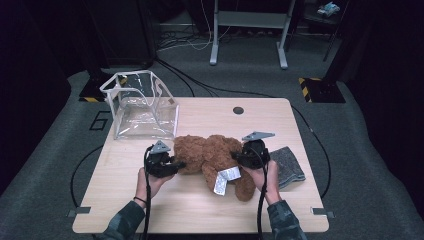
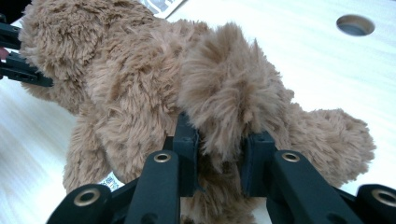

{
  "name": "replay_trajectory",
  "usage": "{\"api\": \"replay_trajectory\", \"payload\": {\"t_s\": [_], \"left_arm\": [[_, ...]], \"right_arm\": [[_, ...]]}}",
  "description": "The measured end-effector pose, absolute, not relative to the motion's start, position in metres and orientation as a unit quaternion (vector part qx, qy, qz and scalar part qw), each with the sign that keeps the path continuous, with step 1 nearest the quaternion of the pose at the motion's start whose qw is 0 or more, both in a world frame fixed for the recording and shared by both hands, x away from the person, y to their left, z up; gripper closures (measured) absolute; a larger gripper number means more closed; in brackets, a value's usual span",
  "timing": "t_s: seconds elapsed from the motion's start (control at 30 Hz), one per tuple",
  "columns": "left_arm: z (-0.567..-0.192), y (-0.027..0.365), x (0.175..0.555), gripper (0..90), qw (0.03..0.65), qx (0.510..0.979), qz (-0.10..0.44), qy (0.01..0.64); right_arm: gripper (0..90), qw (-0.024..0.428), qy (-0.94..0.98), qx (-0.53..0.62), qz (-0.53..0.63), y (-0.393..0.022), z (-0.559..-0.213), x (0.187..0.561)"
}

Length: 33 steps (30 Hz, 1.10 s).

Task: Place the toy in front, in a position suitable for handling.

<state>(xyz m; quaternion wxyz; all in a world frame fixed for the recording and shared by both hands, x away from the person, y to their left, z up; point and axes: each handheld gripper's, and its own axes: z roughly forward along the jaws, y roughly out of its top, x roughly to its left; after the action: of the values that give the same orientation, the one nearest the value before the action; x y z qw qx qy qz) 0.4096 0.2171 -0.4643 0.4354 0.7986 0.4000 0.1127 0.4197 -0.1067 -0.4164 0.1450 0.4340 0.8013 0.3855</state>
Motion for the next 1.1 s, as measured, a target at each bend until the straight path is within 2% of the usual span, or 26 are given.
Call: {"api": "replay_trajectory", "payload": {"t_s": [0.33, 0.4, 0.5, 0.6, 0.8, 0.97, 1.03, 1.1], "left_arm": [[-0.478, 0.213, 0.397, 60.5, 0.439, 0.799, 0.124, 0.393], [-0.477, 0.214, 0.396, 56.6, 0.437, 0.799, 0.130, 0.392], [-0.476, 0.216, 0.393, 45.4, 0.437, 0.796, 0.139, 0.396], [-0.477, 0.219, 0.389, 38.0, 0.436, 0.796, 0.142, 0.396], [-0.483, 0.219, 0.385, 33.5, 0.438, 0.793, 0.145, 0.398], [-0.490, 0.221, 0.381, 34.2, 0.443, 0.787, 0.157, 0.400], [-0.496, 0.223, 0.380, 37.5, 0.446, 0.786, 0.160, 0.397], [-0.500, 0.224, 0.378, 41.6, 0.452, 0.782, 0.165, 0.395]], "right_arm": [[72.2, 0.139, 0.801, 0.448, 0.372, -0.110, -0.441, 0.411], [71.7, 0.135, 0.796, 0.452, 0.379, -0.113, -0.442, 0.412], [69.0, 0.140, 0.796, 0.450, 0.380, -0.113, -0.441, 0.411], [59.3, 0.139, 0.794, 0.452, 0.381, -0.115, -0.438, 0.410], [34.2, 0.149, 0.783, 0.458, 0.393, -0.129, -0.429, 0.404], [21.3, 0.163, 0.776, 0.458, 0.401, -0.147, -0.421, 0.396], [16.3, 0.169, 0.781, 0.457, 0.391, -0.155, -0.422, 0.395], [15.0, 0.175, 0.783, 0.470, 0.368, -0.165, -0.427, 0.395]]}}
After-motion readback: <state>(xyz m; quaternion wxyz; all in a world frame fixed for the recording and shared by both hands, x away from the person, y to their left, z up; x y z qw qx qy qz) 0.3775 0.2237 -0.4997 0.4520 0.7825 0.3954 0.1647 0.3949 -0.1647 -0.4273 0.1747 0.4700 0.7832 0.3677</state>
